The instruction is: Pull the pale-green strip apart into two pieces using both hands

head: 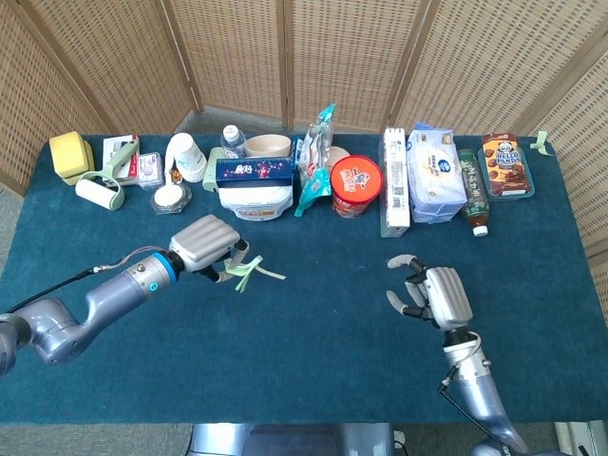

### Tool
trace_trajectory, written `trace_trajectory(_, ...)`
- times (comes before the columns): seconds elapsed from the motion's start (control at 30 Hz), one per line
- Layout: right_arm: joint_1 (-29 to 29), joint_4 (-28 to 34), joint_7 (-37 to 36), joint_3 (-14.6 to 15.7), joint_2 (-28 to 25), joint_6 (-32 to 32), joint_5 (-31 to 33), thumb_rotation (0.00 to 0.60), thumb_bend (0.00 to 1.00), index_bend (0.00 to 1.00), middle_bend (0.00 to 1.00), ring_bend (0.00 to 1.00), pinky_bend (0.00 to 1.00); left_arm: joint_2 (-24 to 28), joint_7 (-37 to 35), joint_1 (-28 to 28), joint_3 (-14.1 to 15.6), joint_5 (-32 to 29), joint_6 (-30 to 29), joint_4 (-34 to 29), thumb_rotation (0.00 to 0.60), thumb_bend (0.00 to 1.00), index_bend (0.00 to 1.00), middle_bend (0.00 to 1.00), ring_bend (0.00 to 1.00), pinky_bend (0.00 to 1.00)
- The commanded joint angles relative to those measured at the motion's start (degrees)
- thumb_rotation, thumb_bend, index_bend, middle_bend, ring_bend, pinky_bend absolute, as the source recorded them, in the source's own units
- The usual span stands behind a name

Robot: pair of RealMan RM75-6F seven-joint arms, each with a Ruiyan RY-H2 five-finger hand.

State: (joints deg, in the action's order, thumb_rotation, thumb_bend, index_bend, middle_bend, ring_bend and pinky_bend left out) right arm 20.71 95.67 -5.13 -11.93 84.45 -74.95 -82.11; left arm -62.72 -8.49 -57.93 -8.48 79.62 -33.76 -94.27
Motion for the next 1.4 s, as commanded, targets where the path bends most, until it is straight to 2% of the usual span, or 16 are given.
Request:
trace_trajectory(0.03, 0.53, 0.46, -0.29, -0.38, 0.58, 0.31, 0.28, 0.6, 0.3, 0.4, 1.0, 0.99, 0.94, -1.03, 0.78, -0.58, -0.33, -0.99, 0.34, 0.41, 0.6, 0.41, 0.64, 1.0, 1.0, 1.0)
trace_trajectory(0.8, 5.71, 0.47, 1.35, -3.23, 9.28, 1.92, 3.18, 0.6, 0.3, 0.4, 1.0, 0.99, 0.94, -6.13, 5.76, -3.71, -2.25, -8.78, 0.67, 1.83, 0.6, 0.41, 0.64, 1.0, 1.0, 1.0)
trace_trajectory(1.4, 8.63, -0.52, 4.58, -4.49, 12.96, 3.26, 5.99, 0.6, 0.3, 0.42, 1.0, 0.99, 0.94, -7.93, 10.01, -5.93, -2.38, -14.3, 0.72, 1.7, 0.6, 0.41, 0.64, 1.0, 1.0, 1.0)
